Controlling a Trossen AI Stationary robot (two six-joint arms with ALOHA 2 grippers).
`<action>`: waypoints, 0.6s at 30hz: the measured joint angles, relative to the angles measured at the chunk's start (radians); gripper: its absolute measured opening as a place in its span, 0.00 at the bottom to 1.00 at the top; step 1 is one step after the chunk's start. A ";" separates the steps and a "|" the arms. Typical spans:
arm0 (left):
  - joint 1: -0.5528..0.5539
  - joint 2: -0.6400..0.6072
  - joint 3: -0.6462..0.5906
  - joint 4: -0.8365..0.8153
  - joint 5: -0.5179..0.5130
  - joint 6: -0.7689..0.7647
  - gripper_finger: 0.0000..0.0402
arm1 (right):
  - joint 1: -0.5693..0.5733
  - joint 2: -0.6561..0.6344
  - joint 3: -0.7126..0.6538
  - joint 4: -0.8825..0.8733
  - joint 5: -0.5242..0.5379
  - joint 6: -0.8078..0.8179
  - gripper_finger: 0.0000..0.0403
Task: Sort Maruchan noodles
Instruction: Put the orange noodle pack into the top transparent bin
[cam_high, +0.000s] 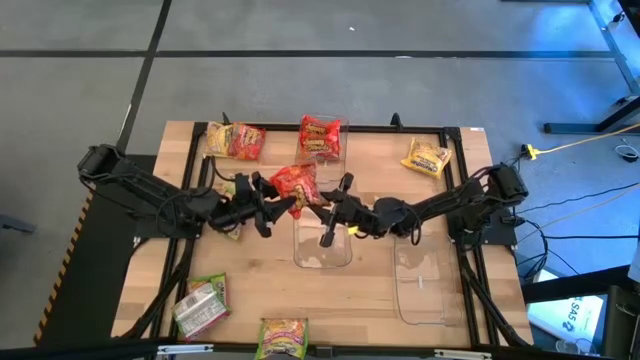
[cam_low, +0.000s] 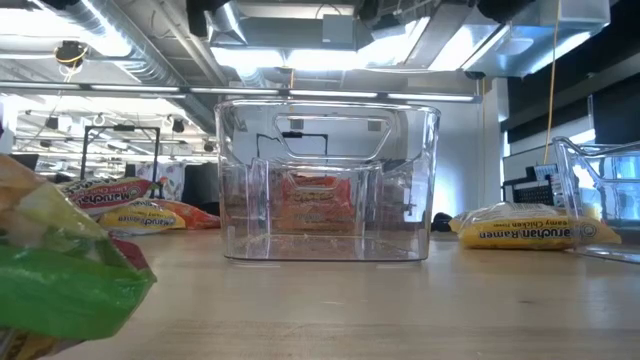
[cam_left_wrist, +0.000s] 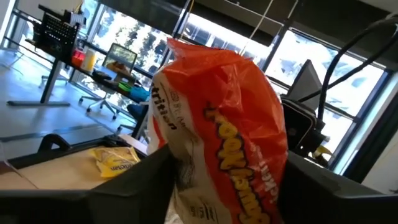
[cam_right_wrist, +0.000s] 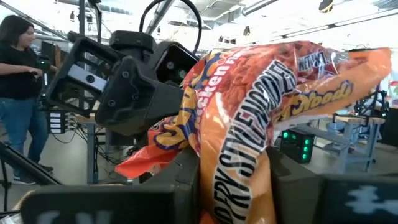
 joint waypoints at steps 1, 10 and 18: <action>0.000 -0.003 0.000 -0.001 0.001 0.007 0.52 | -0.002 0.000 0.000 -0.001 0.001 0.013 0.18; -0.011 -0.048 -0.001 -0.012 0.033 0.059 0.42 | 0.012 -0.020 0.001 -0.063 -0.002 0.087 0.41; -0.042 -0.148 -0.001 -0.131 0.036 0.121 0.38 | 0.117 -0.229 0.001 -0.560 0.143 0.136 0.62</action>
